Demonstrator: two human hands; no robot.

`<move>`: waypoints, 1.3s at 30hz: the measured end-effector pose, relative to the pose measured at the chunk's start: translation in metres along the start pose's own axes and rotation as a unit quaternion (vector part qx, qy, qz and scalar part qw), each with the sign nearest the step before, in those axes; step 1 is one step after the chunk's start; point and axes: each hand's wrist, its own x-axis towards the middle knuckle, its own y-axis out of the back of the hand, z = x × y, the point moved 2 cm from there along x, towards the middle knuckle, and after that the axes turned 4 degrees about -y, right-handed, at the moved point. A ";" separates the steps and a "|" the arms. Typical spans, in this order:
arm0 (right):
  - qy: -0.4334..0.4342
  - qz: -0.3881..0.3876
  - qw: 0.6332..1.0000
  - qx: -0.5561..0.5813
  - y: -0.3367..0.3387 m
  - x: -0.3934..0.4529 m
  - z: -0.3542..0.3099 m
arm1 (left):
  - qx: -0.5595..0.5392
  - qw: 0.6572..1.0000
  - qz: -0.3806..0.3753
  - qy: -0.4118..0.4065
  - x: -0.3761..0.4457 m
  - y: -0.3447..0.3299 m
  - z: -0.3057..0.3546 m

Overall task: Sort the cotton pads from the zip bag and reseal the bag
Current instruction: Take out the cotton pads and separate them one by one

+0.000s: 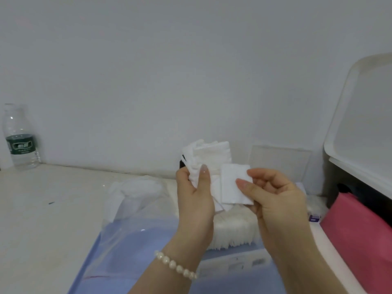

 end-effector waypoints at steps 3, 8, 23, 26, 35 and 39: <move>0.011 0.054 0.998 -0.012 -0.001 0.002 0.010 | -0.071 0.994 0.006 0.082 -0.005 -0.003 -0.004; 0.012 0.074 0.997 -0.008 0.002 0.004 0.011 | -0.177 0.968 -0.028 0.174 -0.011 -0.006 -0.002; -0.085 0.026 0.994 0.065 0.017 0.022 0.019 | -0.112 0.968 -0.032 0.222 0.002 0.004 -0.001; -0.069 0.037 0.992 0.100 0.024 0.026 0.012 | -0.119 0.974 -0.045 0.187 0.013 0.011 0.018; -0.127 0.013 0.981 0.149 0.027 0.028 0.022 | -0.143 0.970 -0.061 0.185 0.025 0.021 0.014; -0.137 0.010 0.979 0.148 0.030 0.028 0.020 | -0.166 0.960 -0.061 0.216 0.019 0.014 0.006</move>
